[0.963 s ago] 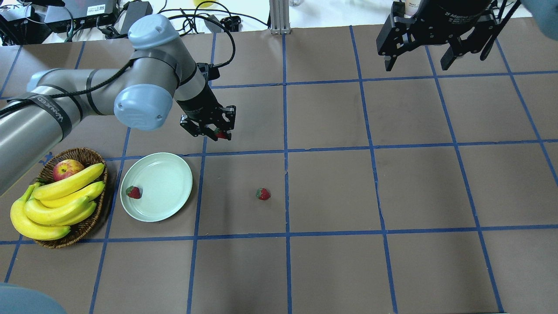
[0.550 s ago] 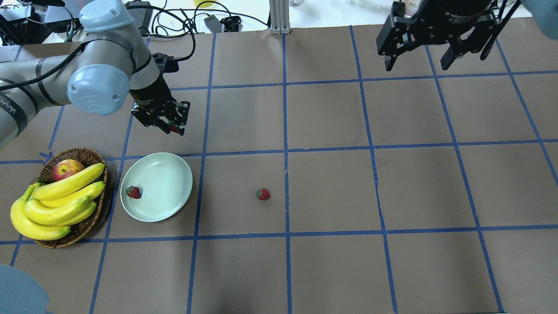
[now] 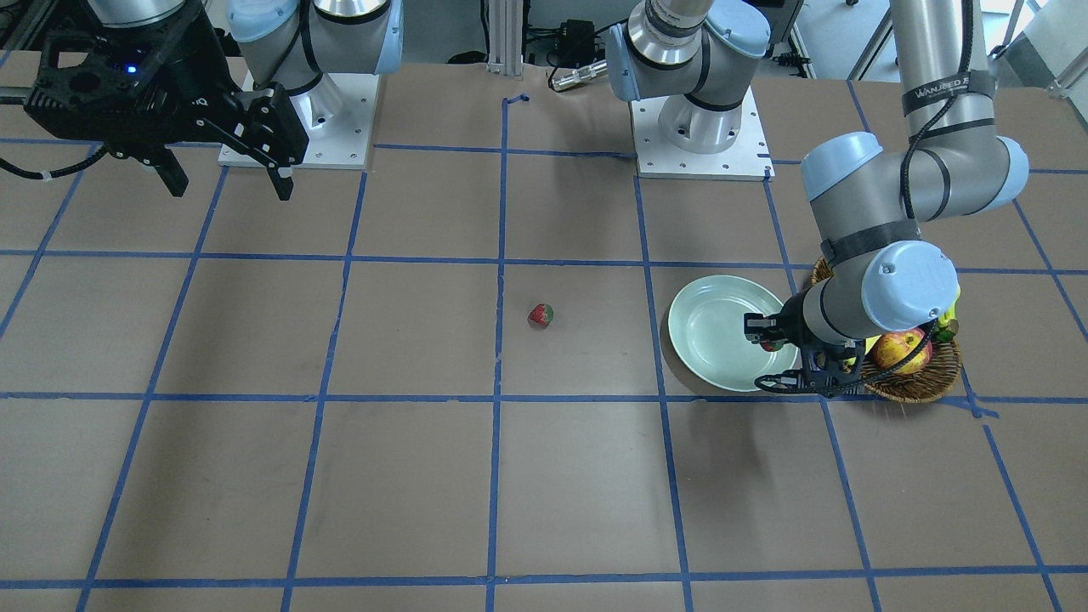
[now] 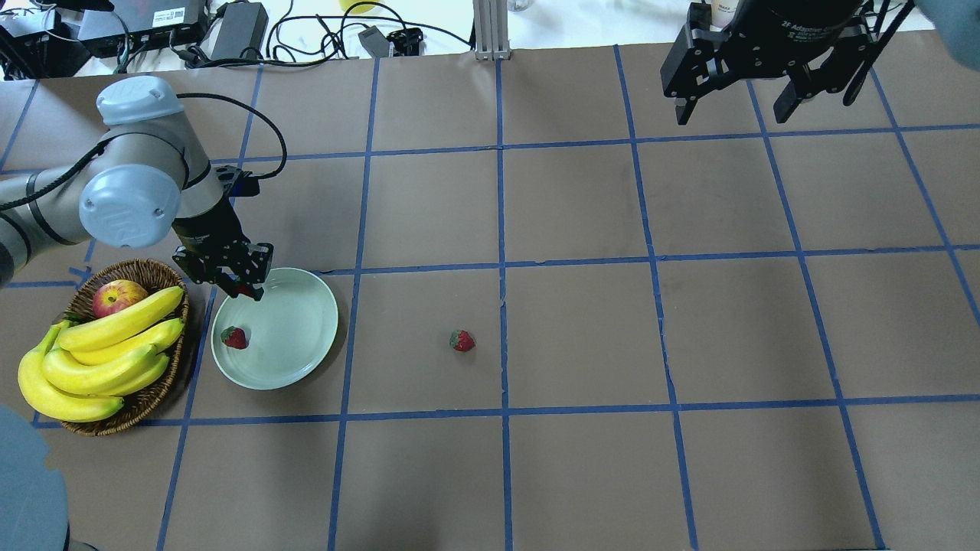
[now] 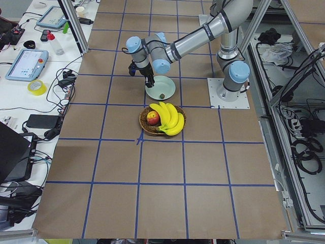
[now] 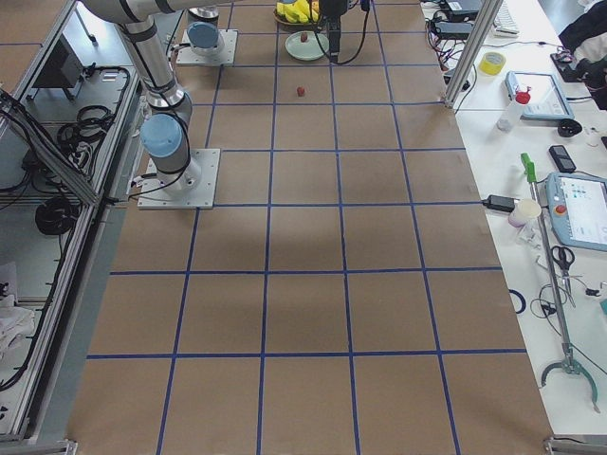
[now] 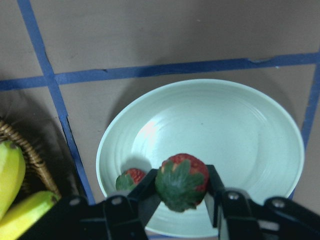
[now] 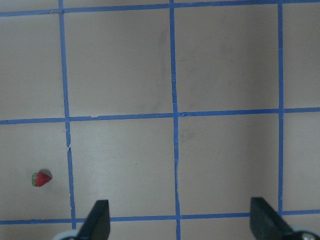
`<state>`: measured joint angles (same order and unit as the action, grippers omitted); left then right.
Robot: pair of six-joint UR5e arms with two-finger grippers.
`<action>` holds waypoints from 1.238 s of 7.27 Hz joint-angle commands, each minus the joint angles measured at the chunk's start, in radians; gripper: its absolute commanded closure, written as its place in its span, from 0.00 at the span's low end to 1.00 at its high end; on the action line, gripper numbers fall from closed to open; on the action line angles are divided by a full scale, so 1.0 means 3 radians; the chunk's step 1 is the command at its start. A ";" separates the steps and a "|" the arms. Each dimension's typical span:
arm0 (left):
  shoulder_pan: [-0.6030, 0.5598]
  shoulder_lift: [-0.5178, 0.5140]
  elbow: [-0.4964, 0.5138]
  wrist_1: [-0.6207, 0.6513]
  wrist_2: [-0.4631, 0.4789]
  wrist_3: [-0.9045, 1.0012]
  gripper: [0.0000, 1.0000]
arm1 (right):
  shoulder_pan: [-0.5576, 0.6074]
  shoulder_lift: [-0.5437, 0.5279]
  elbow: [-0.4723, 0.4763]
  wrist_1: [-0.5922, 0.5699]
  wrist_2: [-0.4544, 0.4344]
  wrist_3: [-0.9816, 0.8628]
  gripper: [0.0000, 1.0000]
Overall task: Collect all strawberries into plate
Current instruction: 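Carry it into the plate with the left gripper and release, then move the left gripper to the last strawberry on the table and grasp it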
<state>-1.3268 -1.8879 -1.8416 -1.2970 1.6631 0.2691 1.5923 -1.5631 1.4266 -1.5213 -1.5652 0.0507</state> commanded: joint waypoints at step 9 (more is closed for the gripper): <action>-0.1118 0.0060 0.0279 0.0216 -0.0879 -0.1355 0.00 | 0.0010 0.0000 0.0010 -0.0001 0.0033 0.0010 0.00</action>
<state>-1.5806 -1.8623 -1.7523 -1.2743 1.4576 -0.0607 1.5949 -1.5631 1.4286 -1.5219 -1.5574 0.0532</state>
